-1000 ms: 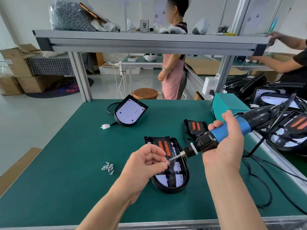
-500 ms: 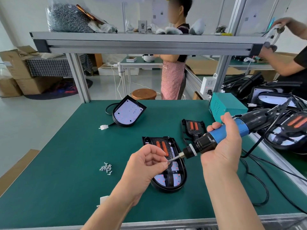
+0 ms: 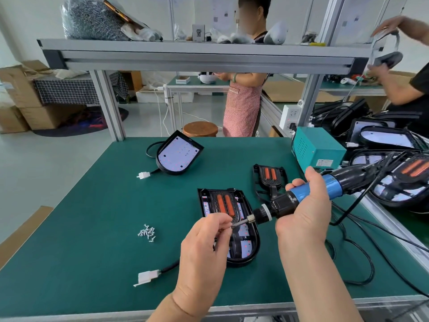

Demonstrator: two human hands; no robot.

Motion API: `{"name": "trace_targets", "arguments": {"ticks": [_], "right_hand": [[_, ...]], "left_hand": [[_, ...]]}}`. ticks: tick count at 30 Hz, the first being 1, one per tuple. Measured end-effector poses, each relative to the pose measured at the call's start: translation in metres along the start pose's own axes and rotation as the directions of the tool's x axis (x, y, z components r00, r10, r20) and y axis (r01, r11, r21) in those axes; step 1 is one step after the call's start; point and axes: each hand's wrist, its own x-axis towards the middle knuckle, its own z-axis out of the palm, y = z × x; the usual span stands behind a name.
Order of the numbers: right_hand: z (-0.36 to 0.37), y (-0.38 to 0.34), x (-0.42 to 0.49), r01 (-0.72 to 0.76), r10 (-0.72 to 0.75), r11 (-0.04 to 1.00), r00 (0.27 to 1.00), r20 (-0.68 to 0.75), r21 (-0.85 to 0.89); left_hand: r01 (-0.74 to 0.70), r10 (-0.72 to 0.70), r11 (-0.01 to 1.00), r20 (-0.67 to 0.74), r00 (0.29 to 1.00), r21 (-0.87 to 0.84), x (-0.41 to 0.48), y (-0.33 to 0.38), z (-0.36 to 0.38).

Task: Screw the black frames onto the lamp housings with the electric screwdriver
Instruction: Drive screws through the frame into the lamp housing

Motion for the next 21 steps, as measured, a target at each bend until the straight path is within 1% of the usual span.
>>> {"name": "trace_targets", "arguments": {"ticks": [4,7,9,10,12,14,15,17,18,19,21], "right_hand": [[0.005,0.000,-0.002,0.041,-0.041,0.999,0.998,0.041,-0.004],[0.014,-0.001,-0.001,0.076,-0.077,0.997,0.993,0.086,0.013],[0.020,-0.001,0.000,0.109,-0.110,0.994,0.987,0.118,0.019],[0.023,0.000,0.002,0.125,-0.127,0.992,0.983,0.132,0.024],[0.027,0.002,0.003,0.147,-0.148,0.989,0.976,0.158,0.020],[0.031,0.006,0.003,0.157,-0.154,0.988,0.970,0.190,-0.002],[0.033,0.008,0.002,0.165,-0.158,0.986,0.965,0.207,-0.016],[0.034,0.014,0.000,0.185,-0.167,0.981,0.956,0.241,-0.056],[0.033,0.017,-0.002,0.195,-0.170,0.978,0.953,0.250,-0.077],[0.033,0.019,-0.002,0.198,-0.170,0.976,0.952,0.254,-0.090],[0.033,0.020,-0.003,0.184,-0.158,0.979,0.956,0.248,-0.085]], "left_hand": [[0.052,-0.052,0.999,0.008,0.999,-0.011,0.001,-0.002,0.001],[0.081,-0.081,0.997,0.021,0.996,0.013,0.007,-0.006,-0.004],[0.115,-0.115,0.993,-0.006,0.993,-0.014,0.012,-0.013,-0.010],[0.156,-0.157,0.986,-0.007,0.988,-0.050,0.015,-0.016,-0.012],[0.260,-0.262,0.957,0.002,0.965,-0.129,0.022,-0.024,-0.017],[0.360,-0.368,0.924,-0.042,0.929,-0.126,0.031,-0.034,-0.019],[0.427,-0.436,0.896,-0.056,0.898,-0.122,0.037,-0.040,-0.019],[0.558,-0.569,0.812,-0.018,0.822,-0.169,0.047,-0.050,-0.019],[0.599,-0.608,0.779,0.012,0.794,-0.187,0.050,-0.053,-0.018],[0.617,-0.624,0.763,0.029,0.781,-0.194,0.052,-0.055,-0.017],[0.612,-0.613,0.771,0.055,0.788,-0.178,0.050,-0.053,-0.017]]}}
